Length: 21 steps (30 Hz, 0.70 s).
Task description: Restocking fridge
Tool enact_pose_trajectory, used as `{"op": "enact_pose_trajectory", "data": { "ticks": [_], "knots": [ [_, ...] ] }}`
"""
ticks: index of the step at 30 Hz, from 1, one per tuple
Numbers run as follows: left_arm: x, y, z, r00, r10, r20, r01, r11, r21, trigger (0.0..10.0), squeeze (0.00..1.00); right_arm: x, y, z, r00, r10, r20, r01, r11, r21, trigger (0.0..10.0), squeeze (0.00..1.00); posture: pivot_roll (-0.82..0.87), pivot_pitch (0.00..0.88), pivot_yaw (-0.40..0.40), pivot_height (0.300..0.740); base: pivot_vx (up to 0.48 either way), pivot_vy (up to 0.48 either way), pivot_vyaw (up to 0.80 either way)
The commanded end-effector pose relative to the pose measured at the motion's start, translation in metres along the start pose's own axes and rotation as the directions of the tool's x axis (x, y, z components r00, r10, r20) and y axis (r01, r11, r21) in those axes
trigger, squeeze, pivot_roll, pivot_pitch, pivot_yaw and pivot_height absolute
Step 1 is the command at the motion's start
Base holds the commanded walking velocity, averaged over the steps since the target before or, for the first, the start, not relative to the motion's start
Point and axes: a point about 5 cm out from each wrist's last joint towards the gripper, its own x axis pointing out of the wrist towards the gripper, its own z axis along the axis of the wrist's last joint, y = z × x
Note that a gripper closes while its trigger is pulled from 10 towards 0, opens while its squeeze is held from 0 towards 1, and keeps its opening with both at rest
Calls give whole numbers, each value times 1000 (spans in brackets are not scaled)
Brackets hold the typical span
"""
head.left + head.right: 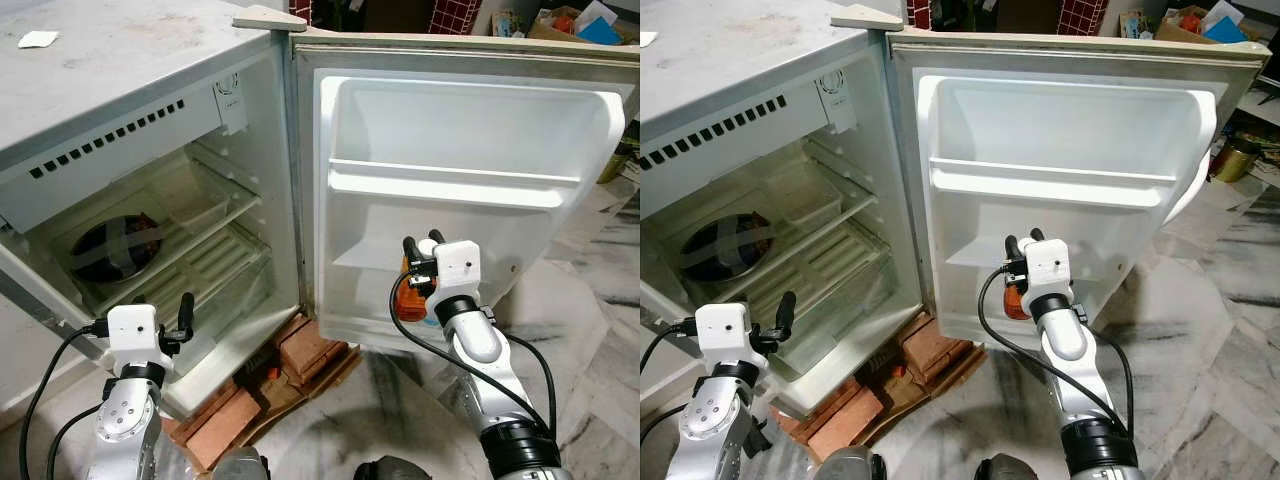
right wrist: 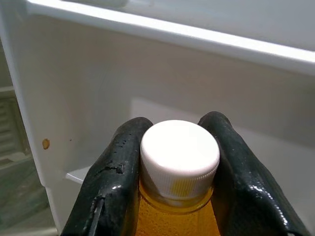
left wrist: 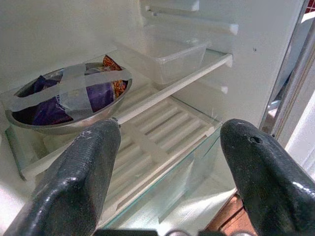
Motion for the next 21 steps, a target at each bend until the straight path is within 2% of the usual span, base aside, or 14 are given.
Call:
{"op": "enact_pose_trajectory", "data": {
  "ticks": [1, 5, 6, 10, 16, 21],
  "knots": [
    [0, 1, 0, 1000, 4, -1, -4, 1000, 17, 10000, 0, 2, -5, 2, 1000, -27, 5, 27, 1000, 5, 10000, 0, 97, 26, -11, 705, 0, 0, 0],
    [0, 2, -2, 1000, 26, -4, -26, 999, 20, 10000, 0, 1, -5, 2, 1000, -25, 5, 25, 1000, 3, 10000, 0, 96, 25, -12, 690, 0, 0, 0],
    [-2, 7, -4, 998, 56, -16, -56, 998, 0, 10000, 0, 1, -4, 2, 1000, -23, 5, 23, 1000, 0, 10000, 0, 95, 26, -11, 680, 0, 0, 0],
    [-4, 11, -7, 997, 67, -32, -67, 998, 4, 10000, 0, 0, -4, 2, 1000, -20, 6, 20, 1000, -3, 10000, 0, 97, 26, -13, 671, 0, 0, 0],
    [-8, 14, -8, 998, 31, -51, -31, 1000, 4, 10000, 0, 1, -4, 2, 1000, -18, 7, 19, 1000, -7, 10000, 0, 101, 31, -12, 671, 0, 0, 0],
    [-7, 13, 1, 999, 20, -29, -20, 1000, -13, 10000, 0, 2, -3, 1, 1000, -18, 4, 18, 1000, -2, 10000, 0, 102, 40, -6, 671, 0, 0, 0]
  ]
}}
